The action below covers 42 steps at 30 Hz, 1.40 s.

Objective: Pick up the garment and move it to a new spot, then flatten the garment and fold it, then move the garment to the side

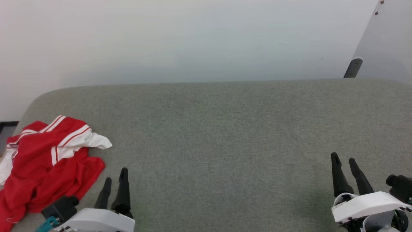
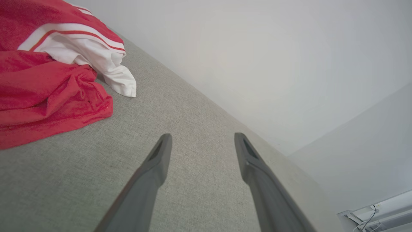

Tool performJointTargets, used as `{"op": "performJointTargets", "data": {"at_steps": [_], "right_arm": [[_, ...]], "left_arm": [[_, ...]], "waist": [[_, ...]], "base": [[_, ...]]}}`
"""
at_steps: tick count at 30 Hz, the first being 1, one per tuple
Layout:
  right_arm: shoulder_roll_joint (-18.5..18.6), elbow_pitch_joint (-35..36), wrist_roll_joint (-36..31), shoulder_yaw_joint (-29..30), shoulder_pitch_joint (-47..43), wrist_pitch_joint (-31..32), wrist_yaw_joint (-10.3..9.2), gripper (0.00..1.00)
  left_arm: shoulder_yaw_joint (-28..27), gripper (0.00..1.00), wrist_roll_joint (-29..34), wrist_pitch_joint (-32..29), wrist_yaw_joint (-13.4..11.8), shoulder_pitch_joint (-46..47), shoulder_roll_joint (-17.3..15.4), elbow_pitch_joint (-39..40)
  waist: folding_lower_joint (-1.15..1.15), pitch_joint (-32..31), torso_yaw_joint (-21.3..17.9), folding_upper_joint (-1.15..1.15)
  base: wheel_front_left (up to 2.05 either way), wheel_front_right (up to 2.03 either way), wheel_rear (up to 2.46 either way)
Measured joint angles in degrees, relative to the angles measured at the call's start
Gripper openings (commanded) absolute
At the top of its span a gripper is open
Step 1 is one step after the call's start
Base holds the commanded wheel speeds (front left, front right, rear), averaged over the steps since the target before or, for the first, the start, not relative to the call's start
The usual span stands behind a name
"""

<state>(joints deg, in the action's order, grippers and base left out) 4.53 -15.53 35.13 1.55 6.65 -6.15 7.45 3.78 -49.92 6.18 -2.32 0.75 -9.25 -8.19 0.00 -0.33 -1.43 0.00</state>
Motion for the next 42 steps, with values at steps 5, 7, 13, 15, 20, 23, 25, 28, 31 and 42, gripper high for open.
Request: {"op": "performJointTargets", "data": {"at_steps": [5, 7, 13, 15, 20, 23, 25, 28, 31, 42], "right_arm": [[-0.29, 0.0, -4.57, 0.18, 0.26, -0.94, 0.0, 1.0], [-0.34, 0.0, -5.99, 0.26, 0.59, -1.19, 0.0, 1.0], [-0.56, 0.09, -10.99, 0.44, 1.01, -2.04, 0.0, 1.0], [-0.62, 0.13, -12.32, 0.45, 1.05, -2.45, 0.0, 1.0], [-0.76, 0.24, -15.77, 0.47, 1.16, -3.09, 0.0, 1.0], [-0.86, 0.34, -17.73, 0.45, 1.37, -3.49, 0.01, 1.0], [-0.89, 0.36, -18.84, 0.42, 1.37, -3.89, 0.01, 1.0], [-0.9, 0.46, -20.35, 0.37, 1.38, -4.19, 0.01, 1.0], [-0.9, 0.58, -22.29, 0.34, 1.4, -4.54, 0.01, 1.0], [-0.89, 1.05, -28.55, 0.24, 1.59, -5.98, 0.01, 1.0]], "left_arm": [[0.08, 1.0, 3.92, 0.92, -0.21, -0.25, -0.09, 0.59], [0.12, 1.0, 5.33, 1.23, -0.23, -0.32, -0.08, 0.89], [0.18, 1.0, 9.21, 2.02, -0.32, -0.85, 0.02, 1.56], [0.33, 1.0, 10.74, 2.44, -0.31, -0.96, -0.03, 1.6], [0.62, 1.0, 13.94, 3.15, -0.3, -1.09, -0.1, 1.85], [0.75, 1.0, 15.69, 3.52, -0.3, -1.2, -0.14, 2.02], [0.85, 1.0, 16.82, 3.72, -0.3, -1.35, -0.19, 2.16], [1.09, 1.0, 18.69, 4.2, -0.31, -1.44, -0.3, 2.34], [1.27, 1.0, 20.37, 4.55, -0.31, -1.54, -0.33, 2.6], [1.72, 1.0, 26.39, 5.98, -0.31, -1.8, -0.77, 3.58]], "waist": [[0.0, 0.1, -0.22, 0.0], [0.0, 0.12, -0.29, 0.0], [0.0, 0.1, -0.38, 0.0], [0.0, 0.07, -0.4, 0.0], [0.0, -0.06, -0.36, 0.0], [0.0, -0.14, -0.34, 0.0], [0.0, -0.19, -0.35, 0.0], [0.0, -0.25, -0.38, 0.0], [0.0, -0.35, -0.39, 0.0], [0.0, -0.48, -0.43, 0.0]], "base": [[0.0, 0.0, 0.0], [0.0, 0.0, 0.0], [0.0, 0.0, 0.0], [0.0, 0.0, 0.0], [0.0, 0.0, 0.0], [0.0, 0.0, 0.0], [0.0, 0.0, 0.0], [0.0, 0.0, 0.0], [0.0, 0.0, 0.0], [0.0, 0.0, 0.0]]}}
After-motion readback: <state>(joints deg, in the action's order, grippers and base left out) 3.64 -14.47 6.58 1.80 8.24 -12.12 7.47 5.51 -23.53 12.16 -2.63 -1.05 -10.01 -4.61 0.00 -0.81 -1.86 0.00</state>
